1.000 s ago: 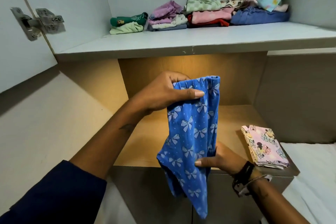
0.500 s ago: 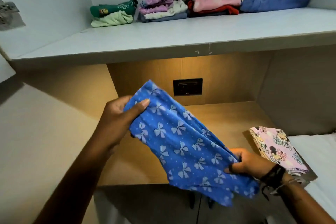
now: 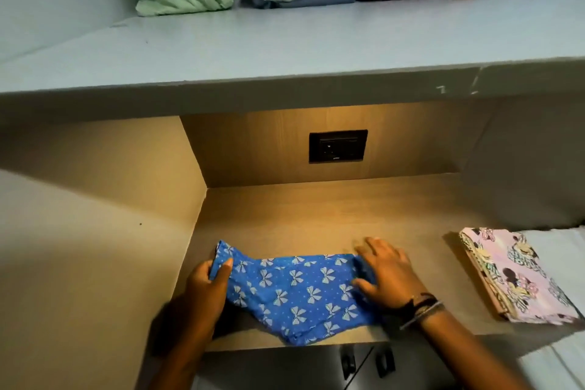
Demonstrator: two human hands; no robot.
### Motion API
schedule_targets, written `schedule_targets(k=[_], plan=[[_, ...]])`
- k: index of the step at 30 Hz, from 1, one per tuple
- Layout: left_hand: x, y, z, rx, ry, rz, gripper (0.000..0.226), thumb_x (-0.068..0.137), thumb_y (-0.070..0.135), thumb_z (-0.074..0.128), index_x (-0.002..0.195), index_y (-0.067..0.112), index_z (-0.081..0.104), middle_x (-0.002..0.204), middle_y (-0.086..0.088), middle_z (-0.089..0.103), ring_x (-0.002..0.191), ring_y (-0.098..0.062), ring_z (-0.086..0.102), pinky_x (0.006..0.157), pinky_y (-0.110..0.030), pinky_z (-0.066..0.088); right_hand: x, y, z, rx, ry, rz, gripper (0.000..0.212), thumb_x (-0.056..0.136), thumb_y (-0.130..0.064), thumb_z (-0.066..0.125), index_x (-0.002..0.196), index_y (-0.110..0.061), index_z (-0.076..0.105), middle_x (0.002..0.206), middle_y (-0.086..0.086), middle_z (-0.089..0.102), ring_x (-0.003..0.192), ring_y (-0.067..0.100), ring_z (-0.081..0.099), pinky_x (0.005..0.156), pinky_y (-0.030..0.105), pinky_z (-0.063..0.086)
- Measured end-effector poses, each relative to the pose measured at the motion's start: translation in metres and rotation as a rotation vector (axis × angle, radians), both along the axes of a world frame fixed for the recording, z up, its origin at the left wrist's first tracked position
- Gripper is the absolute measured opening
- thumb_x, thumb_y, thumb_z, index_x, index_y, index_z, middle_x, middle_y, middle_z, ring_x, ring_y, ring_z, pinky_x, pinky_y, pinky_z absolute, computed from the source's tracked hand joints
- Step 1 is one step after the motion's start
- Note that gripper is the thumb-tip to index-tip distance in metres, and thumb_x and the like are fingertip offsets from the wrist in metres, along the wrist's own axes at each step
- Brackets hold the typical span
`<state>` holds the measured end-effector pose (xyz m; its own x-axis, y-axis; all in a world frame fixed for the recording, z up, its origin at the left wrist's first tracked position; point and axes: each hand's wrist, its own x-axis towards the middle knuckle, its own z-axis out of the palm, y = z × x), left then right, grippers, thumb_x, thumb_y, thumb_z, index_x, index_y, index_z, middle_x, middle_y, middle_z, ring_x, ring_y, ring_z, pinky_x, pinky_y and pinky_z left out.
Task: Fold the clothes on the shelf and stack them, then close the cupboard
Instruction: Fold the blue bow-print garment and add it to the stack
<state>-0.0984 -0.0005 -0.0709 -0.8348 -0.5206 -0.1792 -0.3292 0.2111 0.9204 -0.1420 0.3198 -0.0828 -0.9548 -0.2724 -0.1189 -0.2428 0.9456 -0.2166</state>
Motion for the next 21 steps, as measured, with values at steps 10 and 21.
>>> schedule_targets(k=[10,21], plan=[[-0.006,0.104,0.042,-0.45,0.184,-0.246,0.008,0.093,0.031,0.06,0.098,0.025,0.061,0.071,0.003,0.067,0.06,-0.015,0.065,0.053,-0.034,0.057,0.028,-0.019,-0.042,-0.352,-0.05,0.048,0.058,0.096,-0.051,0.037,0.148,-0.03,0.024,0.155,-0.011,-0.001,0.144,0.008,-0.004,0.116,0.031,0.001],[0.014,0.182,0.007,-0.646,-0.32,-0.74,0.034,0.097,0.042,0.047,0.126,0.026,0.055,0.113,0.002,0.068,0.099,-0.018,0.066,0.086,-0.034,0.055,0.044,0.05,-0.027,-0.834,0.151,-0.578,0.021,0.088,-0.002,0.059,0.102,-0.016,0.067,0.103,0.0,0.064,0.1,0.022,0.061,0.086,0.023,0.047]])
